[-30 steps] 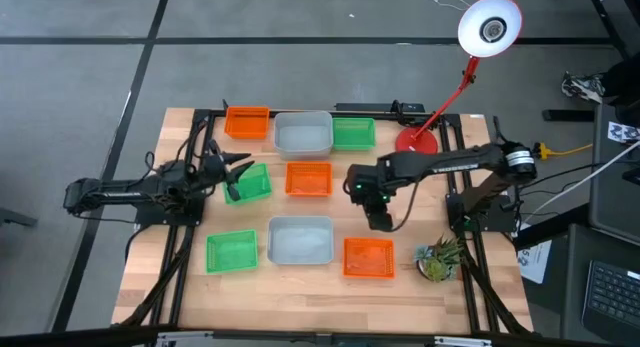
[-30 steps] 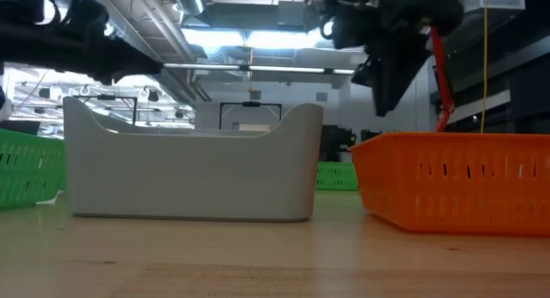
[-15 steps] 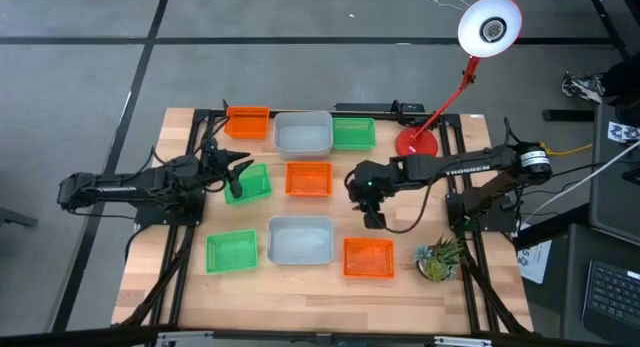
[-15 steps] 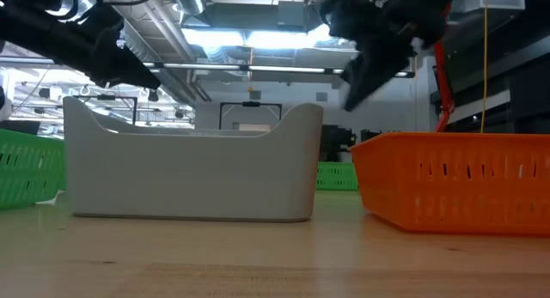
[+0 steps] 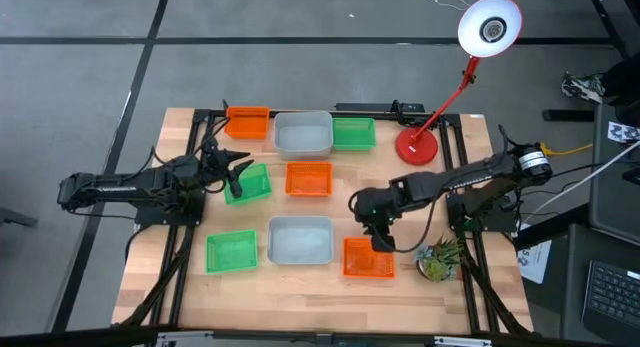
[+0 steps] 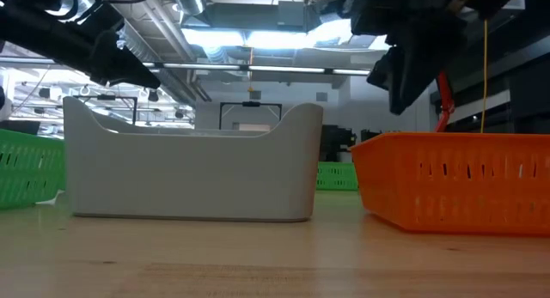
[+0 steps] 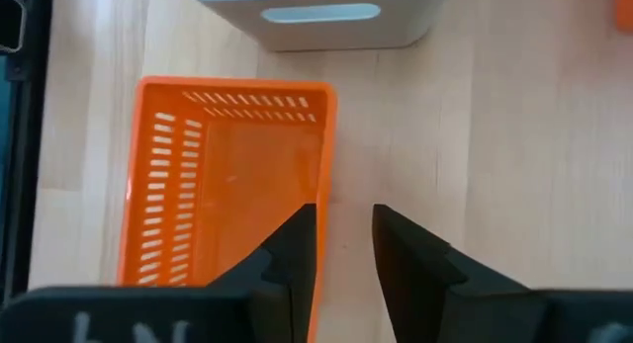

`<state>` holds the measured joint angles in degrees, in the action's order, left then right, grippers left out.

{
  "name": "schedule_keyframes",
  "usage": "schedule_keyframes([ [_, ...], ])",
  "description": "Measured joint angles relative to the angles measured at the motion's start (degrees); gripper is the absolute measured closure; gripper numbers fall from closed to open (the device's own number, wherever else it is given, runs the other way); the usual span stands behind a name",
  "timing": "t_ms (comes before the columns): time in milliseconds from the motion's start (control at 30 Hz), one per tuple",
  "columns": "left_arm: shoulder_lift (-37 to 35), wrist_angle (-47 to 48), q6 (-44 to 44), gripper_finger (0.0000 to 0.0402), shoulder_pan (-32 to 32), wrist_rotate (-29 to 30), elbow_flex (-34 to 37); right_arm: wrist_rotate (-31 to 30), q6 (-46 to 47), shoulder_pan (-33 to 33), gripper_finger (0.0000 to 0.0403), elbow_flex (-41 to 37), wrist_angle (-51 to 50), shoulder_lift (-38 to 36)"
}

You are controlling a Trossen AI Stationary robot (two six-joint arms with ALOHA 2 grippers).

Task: Stack baskets by color
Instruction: Stack the center orange bin on the top left orange bin

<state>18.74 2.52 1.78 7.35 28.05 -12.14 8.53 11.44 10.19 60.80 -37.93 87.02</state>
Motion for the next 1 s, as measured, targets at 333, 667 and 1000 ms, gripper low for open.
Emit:
schedule_keyframes([
  [333,0.0,-4.0,-0.1,0.0301,0.0,0.0,0.0,-10.7,-0.8,-3.8,0.0303,0.0,5.4,6.5],
  [667,0.0,-4.7,0.1,0.0301,0.0,-0.1,0.0,-11.0,-6.7,-17.6,0.0303,6.6,9.5,19.6],
  [1000,0.0,-4.6,0.3,0.0301,0.0,0.0,0.0,-4.5,-17.6,-19.2,0.0303,24.8,18.2,29.3],
])
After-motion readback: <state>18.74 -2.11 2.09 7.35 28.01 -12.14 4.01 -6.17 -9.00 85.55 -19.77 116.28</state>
